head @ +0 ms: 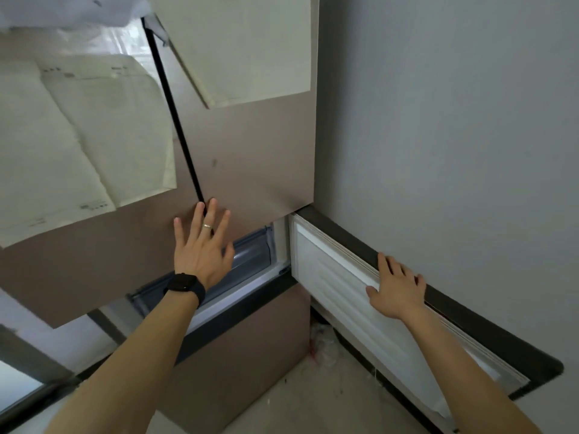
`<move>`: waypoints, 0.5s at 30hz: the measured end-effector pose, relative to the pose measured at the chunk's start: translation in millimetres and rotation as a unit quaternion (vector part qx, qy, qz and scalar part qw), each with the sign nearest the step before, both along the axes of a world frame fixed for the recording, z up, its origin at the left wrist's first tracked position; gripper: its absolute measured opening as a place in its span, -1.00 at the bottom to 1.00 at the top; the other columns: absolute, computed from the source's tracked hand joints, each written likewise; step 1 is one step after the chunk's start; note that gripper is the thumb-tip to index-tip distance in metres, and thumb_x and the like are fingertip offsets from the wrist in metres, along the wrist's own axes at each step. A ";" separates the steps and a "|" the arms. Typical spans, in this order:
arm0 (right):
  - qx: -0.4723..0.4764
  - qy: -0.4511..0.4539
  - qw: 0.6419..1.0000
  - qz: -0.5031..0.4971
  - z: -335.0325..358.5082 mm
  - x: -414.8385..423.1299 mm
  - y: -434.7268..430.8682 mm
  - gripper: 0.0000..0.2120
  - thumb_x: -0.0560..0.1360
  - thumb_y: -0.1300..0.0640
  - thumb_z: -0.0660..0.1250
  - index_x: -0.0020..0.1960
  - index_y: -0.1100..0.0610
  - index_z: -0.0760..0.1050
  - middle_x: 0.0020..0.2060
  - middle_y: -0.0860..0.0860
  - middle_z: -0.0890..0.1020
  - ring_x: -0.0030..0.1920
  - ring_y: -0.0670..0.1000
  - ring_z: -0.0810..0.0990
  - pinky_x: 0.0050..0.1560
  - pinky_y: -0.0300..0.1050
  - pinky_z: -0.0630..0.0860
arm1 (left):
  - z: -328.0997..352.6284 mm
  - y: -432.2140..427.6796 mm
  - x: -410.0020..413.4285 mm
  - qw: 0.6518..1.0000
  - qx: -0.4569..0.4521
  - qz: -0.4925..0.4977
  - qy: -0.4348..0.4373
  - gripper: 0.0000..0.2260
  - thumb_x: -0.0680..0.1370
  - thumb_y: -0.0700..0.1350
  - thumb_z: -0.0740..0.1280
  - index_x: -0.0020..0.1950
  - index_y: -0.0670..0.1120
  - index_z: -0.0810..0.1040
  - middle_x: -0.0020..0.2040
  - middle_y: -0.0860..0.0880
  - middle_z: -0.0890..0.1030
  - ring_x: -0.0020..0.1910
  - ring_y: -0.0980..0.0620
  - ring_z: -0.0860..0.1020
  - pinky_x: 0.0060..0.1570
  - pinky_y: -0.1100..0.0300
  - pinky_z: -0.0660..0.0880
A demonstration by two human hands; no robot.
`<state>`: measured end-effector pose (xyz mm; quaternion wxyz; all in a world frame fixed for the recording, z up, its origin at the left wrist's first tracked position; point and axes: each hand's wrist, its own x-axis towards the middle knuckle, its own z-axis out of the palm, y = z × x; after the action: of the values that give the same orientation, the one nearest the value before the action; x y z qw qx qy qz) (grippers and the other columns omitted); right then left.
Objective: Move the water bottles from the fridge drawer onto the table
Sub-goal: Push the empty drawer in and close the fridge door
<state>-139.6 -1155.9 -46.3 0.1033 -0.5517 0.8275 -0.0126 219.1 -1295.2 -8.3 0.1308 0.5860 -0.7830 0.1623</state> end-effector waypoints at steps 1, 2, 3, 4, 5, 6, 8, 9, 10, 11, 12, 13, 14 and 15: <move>0.003 -0.008 1.000 0.007 -0.5 10.0 4.4 -0.20 0.60 -0.15 0.15 0.62 0.04 -0.25 0.61 0.04 -0.03 0.57 0.16 0.03 0.51 0.24 0.01 | -2.9 5.7 11.3 1.000 0.002 0.004 0.001 -0.40 0.62 0.08 0.18 0.64 0.03 0.10 0.65 -0.05 -0.14 0.61 -0.04 -0.24 0.47 -0.33 -0.23; 0.006 -0.016 1.000 0.017 0.1 19.4 9.3 -0.19 0.60 -0.13 0.16 0.62 0.06 -0.27 0.61 0.04 -0.06 0.58 0.15 0.02 0.51 0.22 0.01 | -5.3 11.6 22.9 1.000 0.005 0.007 0.001 -0.40 0.63 0.09 0.17 0.64 0.04 0.09 0.65 -0.04 -0.15 0.61 -0.03 -0.26 0.47 -0.31 -0.28; 0.009 -0.029 0.999 0.030 1.4 28.1 13.7 -0.19 0.61 -0.11 0.17 0.61 0.07 -0.28 0.61 0.04 -0.09 0.59 0.13 0.00 0.53 0.18 0.03 | -7.3 17.0 34.6 1.000 0.008 0.009 0.001 -0.40 0.63 0.10 0.18 0.65 0.04 0.08 0.65 -0.03 -0.16 0.60 -0.01 -0.27 0.46 -0.27 -0.34; 0.012 -0.048 0.998 0.044 3.1 37.0 18.5 -0.19 0.61 -0.08 0.18 0.61 0.08 -0.29 0.62 0.04 -0.12 0.59 0.11 -0.03 0.55 0.14 0.03 | -9.0 21.7 46.4 1.000 0.008 0.008 0.000 -0.39 0.63 0.09 0.19 0.64 0.04 0.09 0.65 -0.02 -0.17 0.60 0.00 -0.28 0.44 -0.23 -0.40; 0.013 -0.066 0.996 0.058 4.2 47.4 23.8 -0.19 0.62 -0.05 0.18 0.61 0.09 -0.30 0.61 0.03 -0.15 0.60 0.08 -0.08 0.56 0.11 0.03 | -10.3 26.2 58.2 1.000 0.007 0.007 -0.002 -0.39 0.63 0.09 0.21 0.64 0.03 0.10 0.65 -0.01 -0.17 0.60 0.01 -0.27 0.42 -0.20 -0.47; 0.011 -0.075 0.995 0.071 4.2 59.5 29.3 -0.21 0.62 -0.03 0.17 0.61 0.09 -0.30 0.61 0.02 -0.19 0.60 0.06 -0.13 0.56 0.13 0.01 | -11.1 30.2 69.4 1.000 0.006 0.009 -0.005 -0.39 0.63 0.09 0.21 0.64 0.03 0.11 0.65 0.00 -0.16 0.61 0.02 -0.27 0.40 -0.17 -0.52; 0.000 -0.070 0.993 0.093 1.8 88.9 40.5 -0.22 0.63 -0.05 0.14 0.60 0.07 -0.32 0.60 0.00 -0.26 0.60 0.04 -0.21 0.55 0.22 -0.04 | -12.7 37.5 89.6 1.000 0.008 0.014 -0.013 -0.39 0.63 0.09 0.20 0.64 0.03 0.09 0.65 0.00 -0.17 0.61 0.02 -0.26 0.38 -0.14 -0.55; -0.009 -0.070 0.992 0.102 0.0 105.4 45.1 -0.21 0.63 -0.08 0.13 0.60 0.06 -0.34 0.59 0.00 -0.29 0.59 0.04 -0.22 0.55 0.24 -0.05 | -13.5 41.4 98.3 1.000 0.009 0.016 -0.013 -0.39 0.63 0.10 0.18 0.65 0.03 0.08 0.64 0.01 -0.18 0.61 0.02 -0.26 0.38 -0.14 -0.56; -0.017 -0.077 0.991 0.109 -1.7 123.0 48.4 -0.19 0.62 -0.11 0.14 0.60 0.05 -0.35 0.58 0.01 -0.32 0.59 0.04 -0.23 0.55 0.24 -0.06 | -14.3 45.3 107.0 1.000 0.009 0.019 -0.013 -0.39 0.64 0.10 0.17 0.65 0.04 0.06 0.64 0.01 -0.18 0.61 0.03 -0.26 0.38 -0.15 -0.55; -0.023 -0.090 0.989 0.115 -3.7 140.7 50.5 -0.16 0.61 -0.15 0.15 0.60 0.03 -0.36 0.57 0.01 -0.34 0.59 0.04 -0.24 0.55 0.22 -0.07 | -14.4 49.5 115.4 1.000 0.006 0.023 -0.013 -0.39 0.64 0.11 0.16 0.65 0.04 0.05 0.64 0.01 -0.19 0.60 0.03 -0.27 0.39 -0.17 -0.53; -0.027 -0.105 0.987 0.118 -5.2 158.4 51.8 -0.13 0.60 -0.18 0.17 0.59 0.02 -0.37 0.56 0.02 -0.37 0.59 0.05 -0.26 0.56 0.20 -0.10 | -13.9 53.6 123.9 1.000 0.002 0.026 -0.014 -0.39 0.64 0.11 0.16 0.65 0.03 0.05 0.64 0.01 -0.19 0.61 0.03 -0.27 0.41 -0.19 -0.49; -0.032 -0.118 0.985 0.120 -6.9 176.0 52.1 -0.11 0.58 -0.21 0.19 0.59 0.01 -0.37 0.56 0.02 -0.39 0.58 0.05 -0.28 0.56 0.19 -0.12 | -13.2 57.8 133.1 1.000 -0.003 0.026 -0.015 -0.39 0.64 0.11 0.15 0.65 0.03 0.05 0.65 0.01 -0.19 0.61 0.02 -0.26 0.43 -0.23 -0.44; -0.039 -0.128 0.983 0.124 -8.4 193.0 52.1 -0.10 0.57 -0.23 0.20 0.60 0.00 -0.36 0.55 0.01 -0.40 0.57 0.05 -0.31 0.56 0.20 -0.14 | -12.1 62.0 142.4 1.000 -0.008 0.026 -0.016 -0.40 0.63 0.11 0.14 0.65 0.03 0.06 0.65 0.01 -0.18 0.61 0.02 -0.24 0.45 -0.26 -0.38; -0.048 -0.135 0.981 0.130 -10.2 209.4 52.0 -0.10 0.56 -0.24 0.20 0.60 -0.01 -0.34 0.55 0.01 -0.40 0.57 0.05 -0.34 0.56 0.20 -0.16 | -11.0 66.4 152.2 0.999 -0.013 0.024 -0.017 -0.40 0.63 0.10 0.13 0.65 0.02 0.07 0.65 0.00 -0.17 0.62 0.01 -0.22 0.46 -0.29 -0.32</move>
<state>69.8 -1103.9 -56.5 0.1885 -0.6517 0.7259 -0.1130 371.4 -1228.8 -19.3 0.1212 0.6003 -0.7685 0.1852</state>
